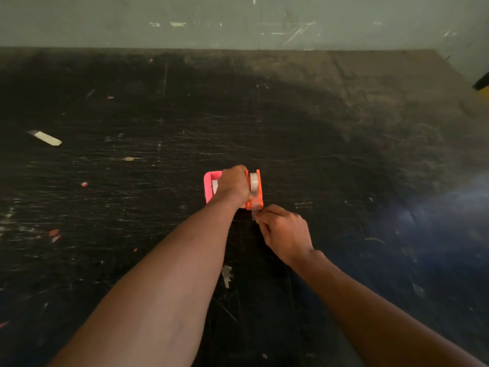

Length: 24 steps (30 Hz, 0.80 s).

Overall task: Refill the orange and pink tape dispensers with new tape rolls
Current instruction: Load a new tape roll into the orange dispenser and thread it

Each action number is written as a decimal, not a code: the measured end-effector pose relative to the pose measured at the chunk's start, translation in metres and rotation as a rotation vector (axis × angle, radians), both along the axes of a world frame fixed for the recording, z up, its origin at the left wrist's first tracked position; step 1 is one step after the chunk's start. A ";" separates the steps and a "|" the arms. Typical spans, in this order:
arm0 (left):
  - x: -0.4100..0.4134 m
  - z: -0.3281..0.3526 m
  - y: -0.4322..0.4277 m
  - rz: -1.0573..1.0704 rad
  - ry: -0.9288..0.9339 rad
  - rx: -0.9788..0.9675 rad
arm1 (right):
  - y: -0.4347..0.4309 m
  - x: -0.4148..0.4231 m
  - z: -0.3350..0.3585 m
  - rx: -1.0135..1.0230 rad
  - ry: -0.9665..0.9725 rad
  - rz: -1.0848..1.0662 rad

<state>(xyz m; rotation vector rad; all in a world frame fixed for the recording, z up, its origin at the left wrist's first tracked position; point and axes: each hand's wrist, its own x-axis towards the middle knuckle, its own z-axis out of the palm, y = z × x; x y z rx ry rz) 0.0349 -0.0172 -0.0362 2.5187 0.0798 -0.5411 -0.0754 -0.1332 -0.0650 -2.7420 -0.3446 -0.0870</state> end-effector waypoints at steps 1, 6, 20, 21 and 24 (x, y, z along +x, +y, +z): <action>0.000 0.000 0.000 0.001 -0.001 0.002 | 0.000 0.002 -0.001 -0.020 0.003 0.003; 0.002 -0.003 -0.001 -0.003 -0.011 0.012 | 0.006 0.010 -0.008 -0.133 -0.034 -0.032; 0.005 -0.005 -0.002 -0.025 -0.026 0.047 | 0.011 0.014 -0.012 -0.069 -0.065 -0.148; 0.005 -0.005 -0.002 -0.021 -0.031 0.040 | 0.011 0.017 -0.010 -0.026 -0.054 -0.183; 0.005 -0.006 -0.002 -0.007 -0.035 0.040 | 0.012 0.024 -0.010 0.083 0.000 -0.242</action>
